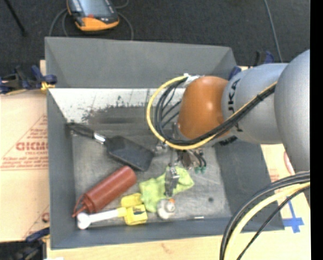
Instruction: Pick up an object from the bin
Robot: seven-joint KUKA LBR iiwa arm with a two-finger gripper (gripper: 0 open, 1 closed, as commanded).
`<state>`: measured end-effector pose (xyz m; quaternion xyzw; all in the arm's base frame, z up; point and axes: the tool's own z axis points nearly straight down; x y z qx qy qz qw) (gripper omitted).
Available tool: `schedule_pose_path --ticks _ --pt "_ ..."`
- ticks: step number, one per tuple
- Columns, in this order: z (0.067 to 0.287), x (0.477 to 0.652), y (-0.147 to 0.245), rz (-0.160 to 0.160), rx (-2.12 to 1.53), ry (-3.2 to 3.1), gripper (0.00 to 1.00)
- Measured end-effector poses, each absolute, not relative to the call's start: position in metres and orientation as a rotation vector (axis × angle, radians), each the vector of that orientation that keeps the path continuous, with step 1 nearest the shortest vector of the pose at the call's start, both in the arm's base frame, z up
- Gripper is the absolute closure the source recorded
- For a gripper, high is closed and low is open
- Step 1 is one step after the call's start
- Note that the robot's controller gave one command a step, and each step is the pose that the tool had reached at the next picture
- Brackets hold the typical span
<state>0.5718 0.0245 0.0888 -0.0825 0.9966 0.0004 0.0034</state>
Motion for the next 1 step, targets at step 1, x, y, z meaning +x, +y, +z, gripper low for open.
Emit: schedule_pose_path --ticks 1 --pt "0.0727 0.5816 0.0454 -0.003 -0.598 3.079 1.00"
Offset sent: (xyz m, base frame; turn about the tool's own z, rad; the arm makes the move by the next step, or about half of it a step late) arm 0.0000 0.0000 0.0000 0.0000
